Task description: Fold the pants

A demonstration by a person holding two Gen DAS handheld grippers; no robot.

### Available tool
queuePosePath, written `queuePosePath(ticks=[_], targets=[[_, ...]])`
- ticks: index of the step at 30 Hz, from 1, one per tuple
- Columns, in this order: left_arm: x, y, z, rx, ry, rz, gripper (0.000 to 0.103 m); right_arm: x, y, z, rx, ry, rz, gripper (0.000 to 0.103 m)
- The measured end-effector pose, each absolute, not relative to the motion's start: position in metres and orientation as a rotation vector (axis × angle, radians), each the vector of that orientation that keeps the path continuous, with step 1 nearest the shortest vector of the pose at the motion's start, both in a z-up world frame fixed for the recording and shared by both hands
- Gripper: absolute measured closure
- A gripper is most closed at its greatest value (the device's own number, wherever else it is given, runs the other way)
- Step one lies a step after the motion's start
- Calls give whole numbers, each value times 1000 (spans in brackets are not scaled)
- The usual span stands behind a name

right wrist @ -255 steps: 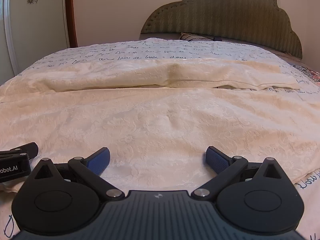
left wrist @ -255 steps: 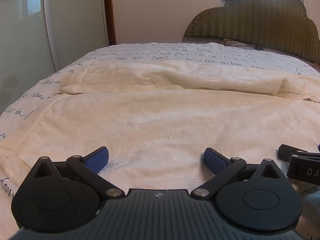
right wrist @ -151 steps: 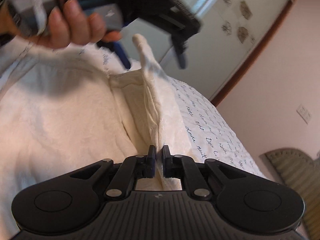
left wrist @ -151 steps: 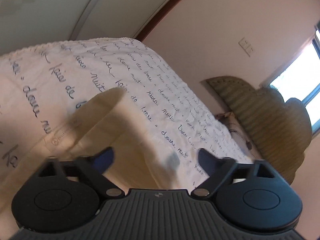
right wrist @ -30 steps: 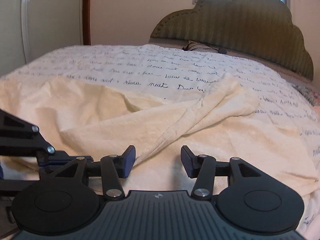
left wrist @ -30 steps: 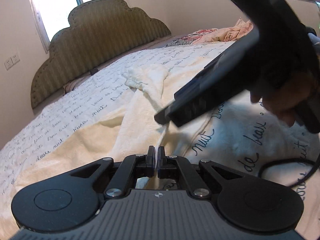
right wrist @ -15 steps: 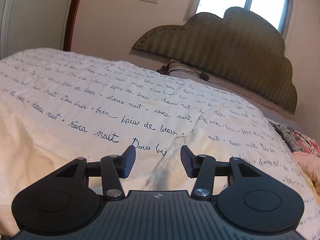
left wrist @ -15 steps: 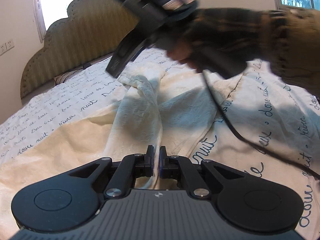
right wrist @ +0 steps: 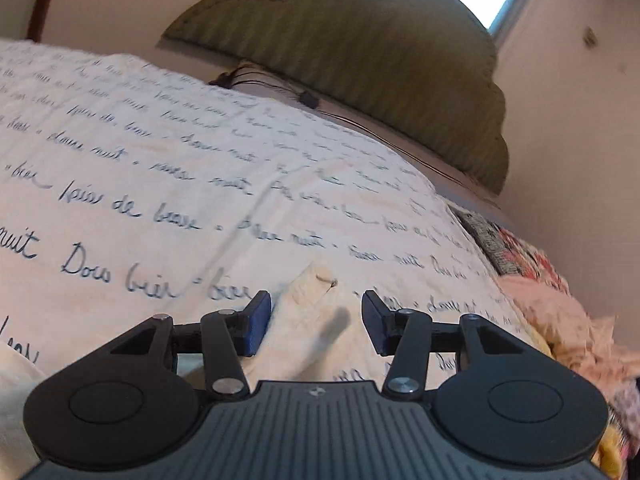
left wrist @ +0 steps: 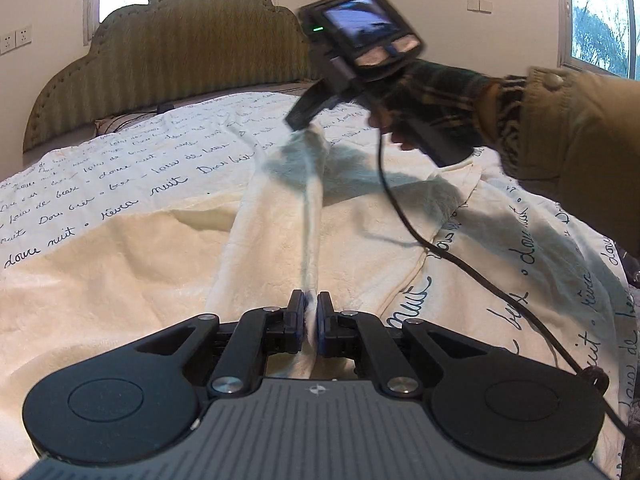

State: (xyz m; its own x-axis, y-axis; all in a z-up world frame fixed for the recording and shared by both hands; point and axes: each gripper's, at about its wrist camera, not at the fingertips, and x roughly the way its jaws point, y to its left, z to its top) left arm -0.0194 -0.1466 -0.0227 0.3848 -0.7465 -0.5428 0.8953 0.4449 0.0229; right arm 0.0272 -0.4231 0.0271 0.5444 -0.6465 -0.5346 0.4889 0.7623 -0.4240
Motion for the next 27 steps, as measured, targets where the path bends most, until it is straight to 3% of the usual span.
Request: queuePosePath(ticks=[9,17,20,21,22,25,27], targets=[[-17,-148,-23,334,511,-1074,90,-23,-482,26,256,656,-600,54],[-16,-149,-24,325,520,-1075,89,-36,-503,23,510,507,-553,55],[-14,-148,-24,314,526,-1077,89,-38,-517,23,614,459,-542,74],[-14,-148,-25,309,528,-1078,89,-37,-520,23,617,472,-541,88],[-13,-148,-25,302,531,-1079,89,-35,-520,23,609,489,-533,95],[-10,-144,-25,272,539,-1072,88,-40,-515,30,587,488,-514,96],[-7,-142,-25,246,545,-1059,97,-49,-513,40,611,444,-492,97]])
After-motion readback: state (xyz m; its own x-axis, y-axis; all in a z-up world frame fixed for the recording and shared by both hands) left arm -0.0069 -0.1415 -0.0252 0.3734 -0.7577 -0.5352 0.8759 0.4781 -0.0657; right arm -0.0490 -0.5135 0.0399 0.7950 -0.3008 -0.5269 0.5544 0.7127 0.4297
